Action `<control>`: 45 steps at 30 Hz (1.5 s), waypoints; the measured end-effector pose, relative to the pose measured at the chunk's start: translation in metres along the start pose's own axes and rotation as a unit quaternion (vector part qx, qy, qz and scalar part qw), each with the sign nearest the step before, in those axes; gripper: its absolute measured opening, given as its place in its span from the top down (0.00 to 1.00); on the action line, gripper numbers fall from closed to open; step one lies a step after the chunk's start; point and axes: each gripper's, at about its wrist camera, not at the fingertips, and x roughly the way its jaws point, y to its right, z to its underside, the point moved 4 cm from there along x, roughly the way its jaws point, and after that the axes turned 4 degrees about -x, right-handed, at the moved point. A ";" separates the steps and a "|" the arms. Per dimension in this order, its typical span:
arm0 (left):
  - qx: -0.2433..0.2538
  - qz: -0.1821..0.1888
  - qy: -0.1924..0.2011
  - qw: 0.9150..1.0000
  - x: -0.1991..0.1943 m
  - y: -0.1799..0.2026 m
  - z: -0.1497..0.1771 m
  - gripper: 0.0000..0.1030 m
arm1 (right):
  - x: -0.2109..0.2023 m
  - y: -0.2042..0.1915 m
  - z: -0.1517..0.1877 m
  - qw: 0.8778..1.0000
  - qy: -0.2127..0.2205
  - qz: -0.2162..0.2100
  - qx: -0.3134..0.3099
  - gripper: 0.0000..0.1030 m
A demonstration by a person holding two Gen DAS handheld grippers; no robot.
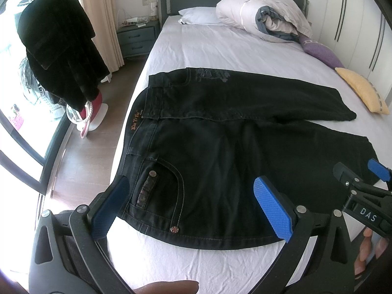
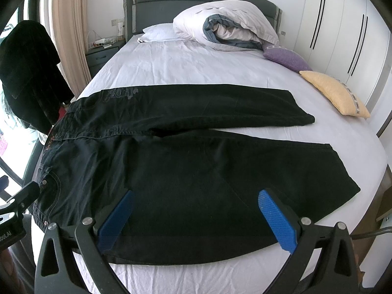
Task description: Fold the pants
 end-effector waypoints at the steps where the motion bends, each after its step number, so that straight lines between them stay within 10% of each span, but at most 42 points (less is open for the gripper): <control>1: 0.000 0.000 0.000 1.000 0.000 0.000 0.000 0.00 | 0.000 0.000 0.000 1.000 0.000 0.000 0.000 0.00; 45: 0.001 -0.001 -0.002 1.000 0.004 0.001 0.006 0.00 | 0.005 -0.002 0.004 1.000 -0.002 -0.001 0.001 0.00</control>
